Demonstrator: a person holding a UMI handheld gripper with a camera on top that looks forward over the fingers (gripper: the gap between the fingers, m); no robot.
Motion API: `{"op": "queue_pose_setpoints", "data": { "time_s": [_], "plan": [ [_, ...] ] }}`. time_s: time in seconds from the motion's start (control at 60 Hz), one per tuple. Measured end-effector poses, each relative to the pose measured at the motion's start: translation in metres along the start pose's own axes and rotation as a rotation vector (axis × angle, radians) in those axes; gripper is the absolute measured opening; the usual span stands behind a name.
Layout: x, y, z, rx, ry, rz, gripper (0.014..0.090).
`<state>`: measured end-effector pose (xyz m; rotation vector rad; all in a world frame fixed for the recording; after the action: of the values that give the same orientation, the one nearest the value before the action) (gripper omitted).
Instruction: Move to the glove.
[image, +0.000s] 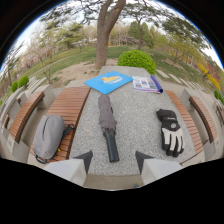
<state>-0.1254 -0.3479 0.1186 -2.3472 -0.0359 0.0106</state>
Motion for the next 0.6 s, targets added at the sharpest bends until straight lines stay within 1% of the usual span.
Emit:
{"op": "queue_pose_setpoints", "data": {
  "time_s": [0.35, 0.417, 0.583, 0.6],
  "plan": [
    [0.008, 0.010, -0.007, 0.003, -0.013, 0.000, 0.0846],
    [0.017, 0.017, -0.008, -0.007, -0.001, -0.003, 0.0847],
    [0.066, 0.048, -0.017, -0.050, 0.048, 0.000, 0.0847],
    [0.055, 0.040, -0.013, -0.057, 0.061, 0.003, 0.0847]
  ]
}}
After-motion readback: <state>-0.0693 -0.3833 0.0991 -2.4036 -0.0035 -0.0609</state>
